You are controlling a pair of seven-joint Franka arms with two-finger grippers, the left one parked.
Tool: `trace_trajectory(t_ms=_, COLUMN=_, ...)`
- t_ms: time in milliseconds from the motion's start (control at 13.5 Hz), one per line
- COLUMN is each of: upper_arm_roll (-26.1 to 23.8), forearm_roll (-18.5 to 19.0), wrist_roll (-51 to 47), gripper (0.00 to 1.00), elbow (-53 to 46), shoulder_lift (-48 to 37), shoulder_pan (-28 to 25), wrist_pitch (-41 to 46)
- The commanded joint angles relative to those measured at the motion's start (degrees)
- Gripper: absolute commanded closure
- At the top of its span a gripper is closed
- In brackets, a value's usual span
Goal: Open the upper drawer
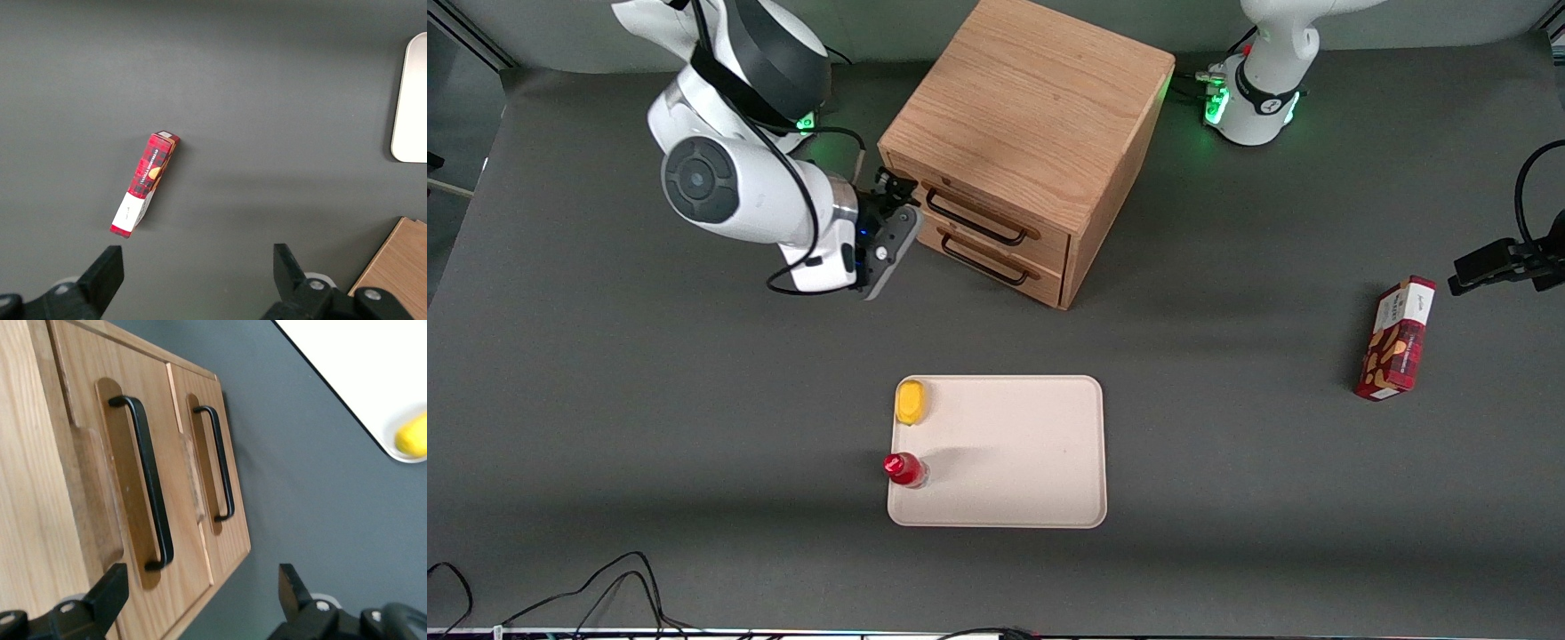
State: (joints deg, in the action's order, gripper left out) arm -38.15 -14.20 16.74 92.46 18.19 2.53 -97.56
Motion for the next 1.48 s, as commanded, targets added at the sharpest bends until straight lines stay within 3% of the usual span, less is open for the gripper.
trace_trajectory(t_ms=0, upper_arm_roll=-0.7, forearm_roll=-1.0, wrist_roll=0.6, gripper=0.00, elbow=1.7, shoulder_lift=2.0, shoulder_pan=-0.6, wrist_pitch=-3.9)
trace_trajectory(t_ms=222, upper_arm_roll=-1.0, forearm_roll=-1.0, wrist_roll=-0.1, gripper=0.00, elbow=5.2, shoulder_lift=2.8, shoulder_pan=-1.7, wrist_pitch=-9.4)
trace_trajectory(t_ms=1037, upper_arm_roll=-4.0, forearm_roll=-0.8, wrist_roll=-4.5, gripper=0.00, elbow=8.8, shoulder_lift=7.0, shoulder_pan=-2.3, wrist_pitch=-17.5)
trace_trajectory(t_ms=1407, upper_arm_roll=-3.3, forearm_roll=3.3, wrist_roll=-5.1, gripper=0.00, elbow=5.2, shoulder_lift=10.9, shoulder_pan=-1.4, wrist_pitch=-17.7)
